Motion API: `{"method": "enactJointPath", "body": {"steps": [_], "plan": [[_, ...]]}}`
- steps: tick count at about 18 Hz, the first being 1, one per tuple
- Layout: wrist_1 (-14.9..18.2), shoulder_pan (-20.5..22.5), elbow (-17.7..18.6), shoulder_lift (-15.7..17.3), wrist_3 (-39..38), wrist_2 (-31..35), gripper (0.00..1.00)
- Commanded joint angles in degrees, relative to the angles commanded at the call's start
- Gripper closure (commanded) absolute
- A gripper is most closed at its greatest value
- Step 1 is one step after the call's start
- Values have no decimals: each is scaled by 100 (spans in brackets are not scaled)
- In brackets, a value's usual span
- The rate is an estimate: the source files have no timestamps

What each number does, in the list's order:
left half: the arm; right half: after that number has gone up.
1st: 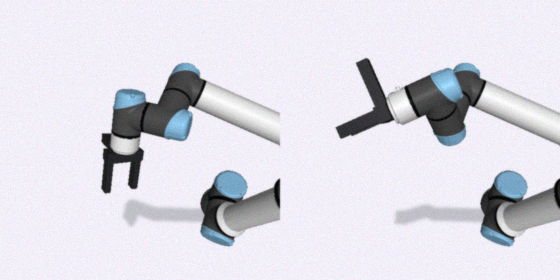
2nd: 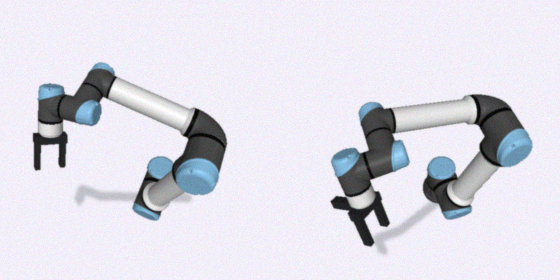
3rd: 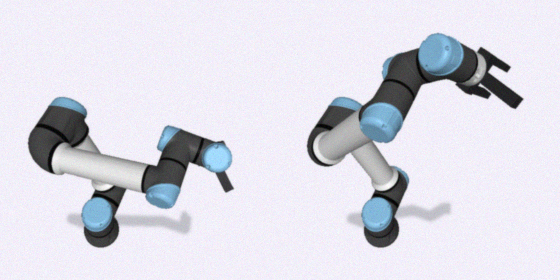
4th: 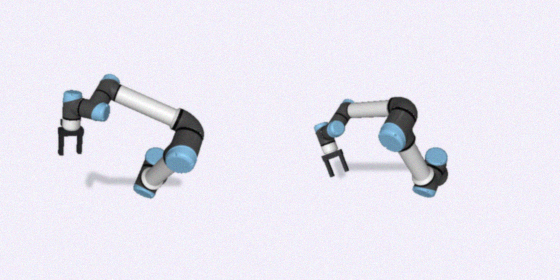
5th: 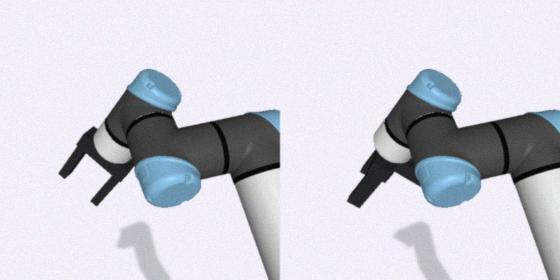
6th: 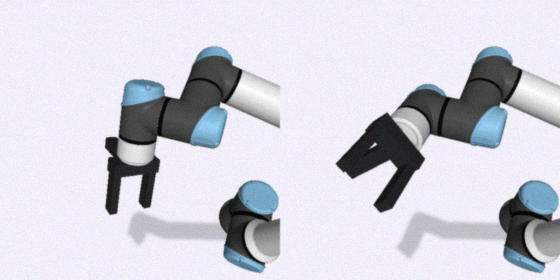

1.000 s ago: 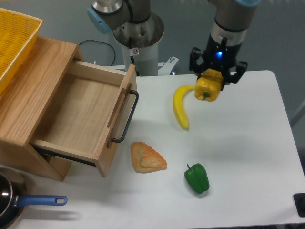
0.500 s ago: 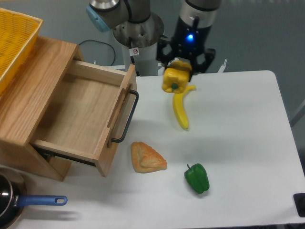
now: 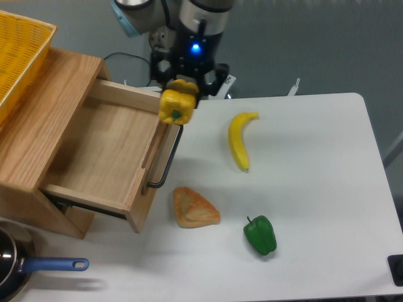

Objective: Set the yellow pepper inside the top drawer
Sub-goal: 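Carry the yellow pepper over the banana toward the open drawer, then lower the yellow pepper down into the open drawer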

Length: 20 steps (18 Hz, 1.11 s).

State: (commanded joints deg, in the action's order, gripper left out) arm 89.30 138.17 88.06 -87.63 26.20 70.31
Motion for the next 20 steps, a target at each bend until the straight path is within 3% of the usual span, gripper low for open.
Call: {"method": "enactJointPath", "body": {"steps": [11,15,20], "plan": [[-316,-818,168,-140,-677,26,75],[-396,-854,177,-202,-739,26,75],[-799,-924,115,-500,-756,35,75]]}}
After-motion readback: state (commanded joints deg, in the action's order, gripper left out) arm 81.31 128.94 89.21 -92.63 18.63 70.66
